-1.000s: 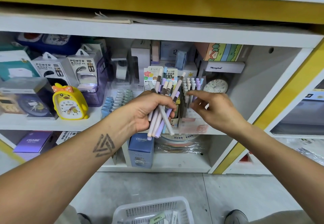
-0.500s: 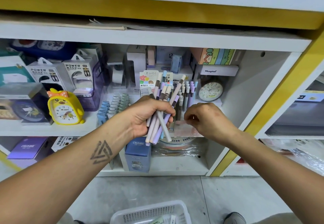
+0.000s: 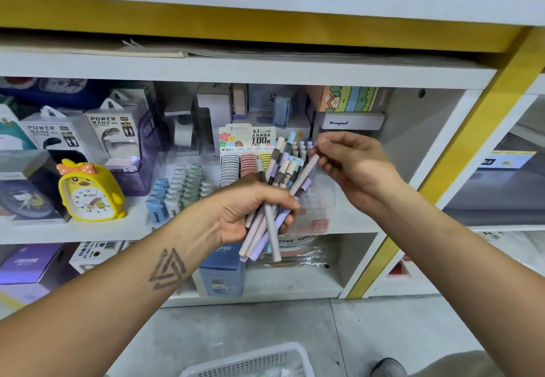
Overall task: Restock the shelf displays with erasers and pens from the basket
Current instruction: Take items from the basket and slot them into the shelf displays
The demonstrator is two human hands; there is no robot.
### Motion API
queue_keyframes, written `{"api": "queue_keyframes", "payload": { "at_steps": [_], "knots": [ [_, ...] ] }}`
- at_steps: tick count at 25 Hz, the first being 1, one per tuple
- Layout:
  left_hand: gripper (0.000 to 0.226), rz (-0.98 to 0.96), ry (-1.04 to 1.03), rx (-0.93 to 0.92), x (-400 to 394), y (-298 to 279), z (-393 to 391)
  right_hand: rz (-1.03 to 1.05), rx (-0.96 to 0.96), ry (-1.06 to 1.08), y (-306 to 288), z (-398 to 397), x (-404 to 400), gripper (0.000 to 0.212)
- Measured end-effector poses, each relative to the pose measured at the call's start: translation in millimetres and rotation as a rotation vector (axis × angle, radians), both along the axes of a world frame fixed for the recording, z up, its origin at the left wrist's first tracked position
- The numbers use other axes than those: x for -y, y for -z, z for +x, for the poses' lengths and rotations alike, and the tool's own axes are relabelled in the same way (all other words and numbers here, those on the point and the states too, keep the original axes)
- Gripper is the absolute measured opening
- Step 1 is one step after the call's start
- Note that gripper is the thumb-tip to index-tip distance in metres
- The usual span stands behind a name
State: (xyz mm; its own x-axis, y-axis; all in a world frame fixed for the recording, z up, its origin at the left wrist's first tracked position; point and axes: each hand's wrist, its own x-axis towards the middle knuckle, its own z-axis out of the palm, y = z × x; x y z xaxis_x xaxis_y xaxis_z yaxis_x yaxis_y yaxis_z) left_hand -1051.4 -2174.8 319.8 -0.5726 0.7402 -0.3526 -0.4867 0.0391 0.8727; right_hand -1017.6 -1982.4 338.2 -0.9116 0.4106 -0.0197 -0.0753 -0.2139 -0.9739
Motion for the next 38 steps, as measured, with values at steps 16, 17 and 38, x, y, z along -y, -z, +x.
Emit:
{"api": "queue_keyframes", "payload": {
  "at_steps": [16,17,38],
  "knots": [
    [0.004,0.007,-0.2,0.061,13,-4,-17,1.122,-0.169,-0.058,32,-12,-7,0.018],
    [0.004,0.004,-0.204,0.061,12,-4,-16,1.12,-0.164,-0.061,32,-12,-7,0.019],
    [0.004,0.053,-0.297,0.037,13,-5,-21,1.288,-0.197,-0.041,36,-17,-8,0.015]
  ]
}}
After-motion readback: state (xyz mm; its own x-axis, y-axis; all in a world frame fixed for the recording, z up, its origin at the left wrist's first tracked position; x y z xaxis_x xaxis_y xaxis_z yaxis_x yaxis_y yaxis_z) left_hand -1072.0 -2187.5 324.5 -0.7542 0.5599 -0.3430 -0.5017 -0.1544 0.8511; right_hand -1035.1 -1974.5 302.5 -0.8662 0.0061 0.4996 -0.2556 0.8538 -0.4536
